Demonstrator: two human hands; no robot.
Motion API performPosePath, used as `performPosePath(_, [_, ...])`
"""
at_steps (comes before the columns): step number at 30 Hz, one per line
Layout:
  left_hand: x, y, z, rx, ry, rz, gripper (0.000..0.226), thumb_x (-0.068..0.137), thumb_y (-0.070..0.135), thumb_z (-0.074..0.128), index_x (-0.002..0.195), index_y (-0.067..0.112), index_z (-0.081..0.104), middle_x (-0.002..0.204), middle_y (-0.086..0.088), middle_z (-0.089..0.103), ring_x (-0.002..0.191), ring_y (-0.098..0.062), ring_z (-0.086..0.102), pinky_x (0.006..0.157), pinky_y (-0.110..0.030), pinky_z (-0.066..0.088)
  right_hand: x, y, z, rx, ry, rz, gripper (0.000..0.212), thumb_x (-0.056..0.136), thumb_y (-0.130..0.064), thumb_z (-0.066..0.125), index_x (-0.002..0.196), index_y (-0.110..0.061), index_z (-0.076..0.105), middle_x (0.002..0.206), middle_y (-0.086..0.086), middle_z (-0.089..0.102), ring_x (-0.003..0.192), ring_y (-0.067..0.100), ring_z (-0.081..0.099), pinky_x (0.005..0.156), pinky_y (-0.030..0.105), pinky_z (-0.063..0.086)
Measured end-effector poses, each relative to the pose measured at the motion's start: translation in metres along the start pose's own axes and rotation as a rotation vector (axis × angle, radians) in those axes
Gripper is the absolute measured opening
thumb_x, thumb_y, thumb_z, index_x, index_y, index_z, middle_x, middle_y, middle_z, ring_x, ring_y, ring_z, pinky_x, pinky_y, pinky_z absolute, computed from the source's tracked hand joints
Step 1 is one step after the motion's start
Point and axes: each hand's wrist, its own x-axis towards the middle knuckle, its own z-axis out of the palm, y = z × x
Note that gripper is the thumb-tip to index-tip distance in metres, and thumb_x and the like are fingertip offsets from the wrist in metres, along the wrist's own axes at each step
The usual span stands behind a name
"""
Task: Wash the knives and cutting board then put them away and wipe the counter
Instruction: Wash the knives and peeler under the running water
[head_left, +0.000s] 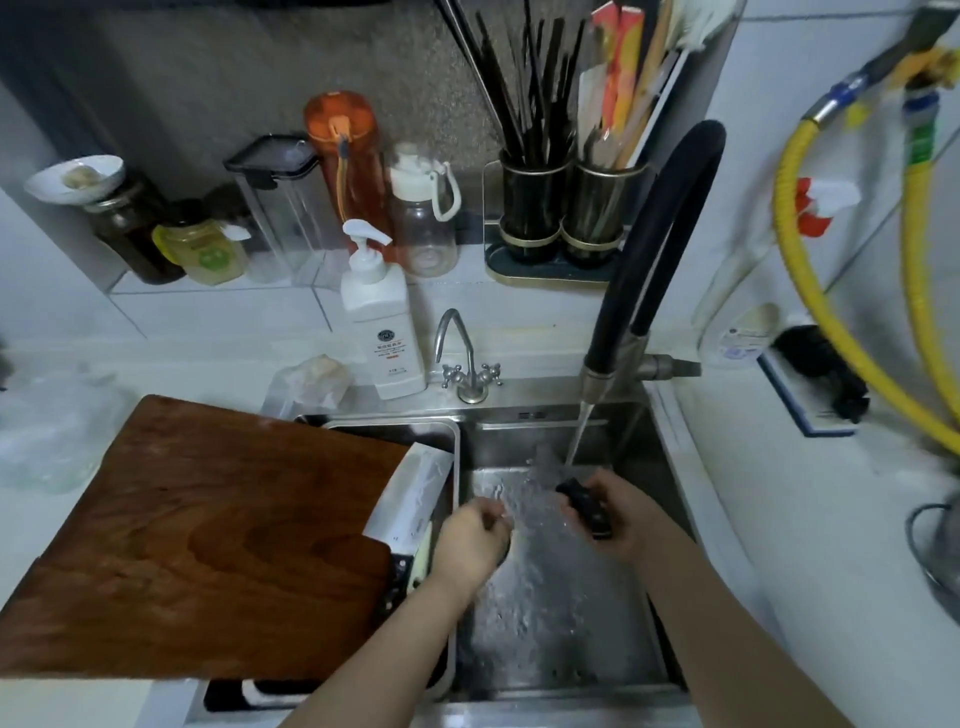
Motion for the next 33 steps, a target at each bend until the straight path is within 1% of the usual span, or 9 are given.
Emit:
performPosePath(2, [0.006, 0.016, 0.016, -0.372, -0.054, -0.175, 0.023, 0.091, 0.019, 0.060, 0.111, 0.008, 0.058, 0.089, -0.005, 0.062, 0.073, -0.018, 0.059, 0.064, -0.024, 0.052, -0.009, 0.000, -0.010, 0.023, -0.038, 0.043, 0.025, 0.093, -0.015, 0.039, 0.102, 0.007, 0.047, 0.069, 0.021, 0.058, 0.045, 0.023, 0.061, 0.041, 0.023, 0.053])
performPosePath(4, [0.013, 0.029, 0.032, -0.731, -0.149, -0.358, 0.031, 0.090, 0.016, 0.062, 0.115, -0.002, 0.055, 0.075, -0.008, 0.058, 0.054, -0.015, 0.051, 0.043, -0.021, 0.043, -0.017, 0.001, -0.019, 0.030, -0.051, 0.067, 0.028, 0.091, -0.013, 0.039, 0.107, 0.008, 0.048, 0.070, 0.020, 0.059, 0.048, 0.022, 0.062, 0.041, 0.024, 0.053])
performPosePath(8, [0.021, 0.055, 0.051, -1.056, -0.268, -0.488, 0.012, 0.087, 0.014, 0.066, 0.091, 0.005, 0.060, 0.064, -0.009, 0.061, 0.039, -0.014, 0.049, 0.042, -0.021, 0.042, -0.034, 0.002, -0.026, 0.004, -0.076, 0.045, 0.030, 0.094, -0.016, 0.038, 0.105, 0.008, 0.052, 0.069, 0.018, 0.060, 0.048, 0.019, 0.062, 0.037, 0.021, 0.050])
performPosePath(11, [0.026, 0.070, 0.056, -1.076, -0.268, -0.507, 0.009, 0.089, 0.008, 0.061, 0.081, 0.005, 0.058, 0.041, -0.003, 0.056, 0.024, -0.009, 0.041, 0.029, -0.015, 0.033, -0.043, 0.000, -0.026, -0.040, -0.123, 0.046, 0.032, 0.092, -0.015, 0.037, 0.104, 0.009, 0.055, 0.076, 0.016, 0.060, 0.049, 0.015, 0.061, 0.034, 0.019, 0.046])
performPosePath(13, [0.031, 0.073, 0.056, -1.049, -0.276, -0.511, 0.015, 0.090, 0.003, 0.056, 0.076, 0.005, 0.055, 0.037, -0.002, 0.054, 0.022, -0.009, 0.041, 0.026, -0.014, 0.030, -0.046, -0.002, -0.027, -0.105, -0.128, 0.029, 0.033, 0.091, -0.016, 0.038, 0.101, 0.007, 0.060, 0.076, 0.014, 0.063, 0.050, 0.013, 0.061, 0.033, 0.018, 0.045])
performPosePath(21, [0.061, 0.074, 0.035, -1.040, -0.283, -0.498, 0.009, 0.088, 0.004, 0.060, 0.083, 0.002, 0.066, 0.058, -0.006, 0.070, 0.045, -0.014, 0.065, 0.046, -0.023, 0.055, -0.060, -0.007, -0.032, -0.507, -0.092, -0.194, 0.021, 0.093, -0.020, 0.053, 0.103, -0.006, 0.066, 0.078, 0.004, 0.071, 0.058, 0.008, 0.062, 0.041, 0.018, 0.043])
performPosePath(28, [0.098, 0.062, 0.001, -1.210, -0.015, -0.490, 0.023, 0.092, 0.019, 0.058, 0.078, 0.001, 0.059, 0.049, -0.009, 0.066, 0.039, -0.018, 0.063, 0.039, -0.025, 0.053, -0.075, -0.009, -0.049, -0.627, -0.103, -0.149, 0.019, 0.091, -0.010, 0.054, 0.109, -0.012, 0.060, 0.087, 0.014, 0.074, 0.060, 0.016, 0.066, 0.043, 0.022, 0.046])
performPosePath(31, [0.105, 0.052, 0.002, -1.245, 0.066, -0.506, 0.023, 0.094, 0.026, 0.056, 0.088, 0.004, 0.062, 0.058, -0.005, 0.070, 0.047, -0.016, 0.066, 0.042, -0.027, 0.054, -0.077, -0.006, -0.049, -0.658, -0.115, -0.170, 0.018, 0.090, -0.006, 0.055, 0.103, -0.015, 0.064, 0.088, 0.015, 0.074, 0.059, 0.019, 0.063, 0.044, 0.025, 0.045])
performPosePath(33, [0.103, 0.047, 0.004, -1.145, 0.077, -0.516, 0.032, 0.095, 0.039, 0.051, 0.100, 0.008, 0.061, 0.079, -0.005, 0.070, 0.062, -0.017, 0.064, 0.048, -0.030, 0.050, -0.077, -0.004, -0.048, -0.748, -0.128, -0.209, 0.020, 0.089, -0.008, 0.059, 0.103, -0.018, 0.067, 0.086, 0.011, 0.074, 0.062, 0.017, 0.062, 0.048, 0.025, 0.047])
